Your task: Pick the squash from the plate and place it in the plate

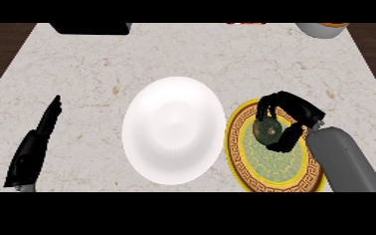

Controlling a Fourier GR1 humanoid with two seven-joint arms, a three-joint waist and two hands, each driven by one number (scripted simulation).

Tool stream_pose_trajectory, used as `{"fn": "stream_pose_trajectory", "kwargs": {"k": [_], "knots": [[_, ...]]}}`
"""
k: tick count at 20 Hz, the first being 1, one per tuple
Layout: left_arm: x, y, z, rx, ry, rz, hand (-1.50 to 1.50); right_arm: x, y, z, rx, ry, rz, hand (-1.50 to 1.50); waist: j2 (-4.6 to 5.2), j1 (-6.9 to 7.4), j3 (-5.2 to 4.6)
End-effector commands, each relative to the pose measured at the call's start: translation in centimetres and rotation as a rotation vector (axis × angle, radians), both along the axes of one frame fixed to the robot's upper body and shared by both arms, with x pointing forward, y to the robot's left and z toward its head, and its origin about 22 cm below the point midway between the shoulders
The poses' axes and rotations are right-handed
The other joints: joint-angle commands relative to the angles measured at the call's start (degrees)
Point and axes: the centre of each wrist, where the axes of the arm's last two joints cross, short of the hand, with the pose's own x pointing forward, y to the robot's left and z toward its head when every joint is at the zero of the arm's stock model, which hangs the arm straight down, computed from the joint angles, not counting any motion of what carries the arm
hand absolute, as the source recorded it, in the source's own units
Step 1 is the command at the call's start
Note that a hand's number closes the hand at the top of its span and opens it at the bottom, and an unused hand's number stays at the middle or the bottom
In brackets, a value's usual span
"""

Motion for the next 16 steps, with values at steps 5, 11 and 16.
{"fn": "stream_pose_trajectory", "kwargs": {"k": [5,11,16], "knots": [[1.5,-1.1,1.1,-0.002,-0.035,-0.093,0.0,6.5,-2.6,8.8,-0.379,-0.346,0.054,1.5,1.84,5.0,0.22],[1.0,-1.3,0.3,-0.007,-0.017,-0.06,0.0,8.8,-4.3,10.3,-0.21,-0.572,-0.005,1.5,1.41,3.36,0.21],[0.5,-1.7,-0.1,-0.005,-0.001,-0.04,0.0,10.0,-4.0,12.3,-0.048,-0.761,0.032,1.5,0.84,1.95,0.16]]}}
